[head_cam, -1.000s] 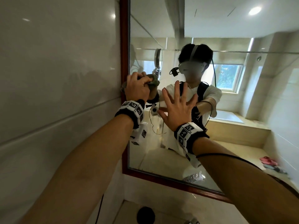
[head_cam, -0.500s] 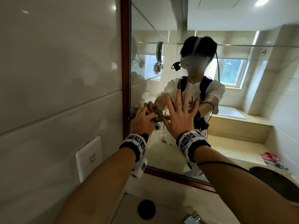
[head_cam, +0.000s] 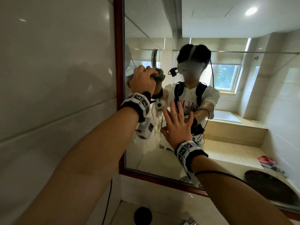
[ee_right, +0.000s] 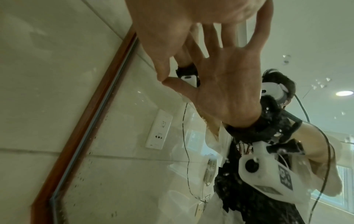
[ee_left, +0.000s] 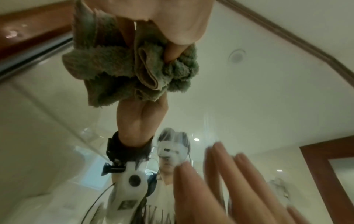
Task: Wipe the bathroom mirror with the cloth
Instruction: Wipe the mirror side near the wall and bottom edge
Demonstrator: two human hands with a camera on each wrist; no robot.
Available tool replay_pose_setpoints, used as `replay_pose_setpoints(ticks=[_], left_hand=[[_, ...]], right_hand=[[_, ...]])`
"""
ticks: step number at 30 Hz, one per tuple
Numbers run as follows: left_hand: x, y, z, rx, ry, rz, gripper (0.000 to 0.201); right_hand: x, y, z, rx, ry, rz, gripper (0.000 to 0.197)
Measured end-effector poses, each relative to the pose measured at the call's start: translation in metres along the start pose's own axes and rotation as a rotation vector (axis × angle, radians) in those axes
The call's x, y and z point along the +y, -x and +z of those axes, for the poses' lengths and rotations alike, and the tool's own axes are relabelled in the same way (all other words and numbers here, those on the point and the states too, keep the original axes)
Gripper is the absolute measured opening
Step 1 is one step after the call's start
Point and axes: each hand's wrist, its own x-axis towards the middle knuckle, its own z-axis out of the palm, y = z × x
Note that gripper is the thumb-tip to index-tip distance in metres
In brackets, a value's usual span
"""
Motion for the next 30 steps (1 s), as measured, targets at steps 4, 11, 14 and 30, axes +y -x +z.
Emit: replay_pose_setpoints(ticks=[4, 11, 14, 30], left_hand=[[-0.006, 0.004, 0.007, 0.093, 0.032, 0.045, 0.024], [-0.044, 0.071, 0.027, 0.047, 0.038, 0.144, 0.015], [-0.057, 0.099, 0.036, 0.048, 0.033, 0.148, 0.009], [-0.123, 0.206, 0.061, -0.107, -0.063, 0.168, 0.026]], right_hand=[[0.000, 0.000, 0.005, 0.020, -0.020, -0.006, 0.091], [-0.002, 0.007, 0.018, 0.085, -0.032, -0.003, 0.083], [-0.010, 0.014, 0.024, 0.064, -0.036, 0.023, 0.081], [-0.042, 0.099, 0.088, -0.161, 0.021, -0.025, 0.095]])
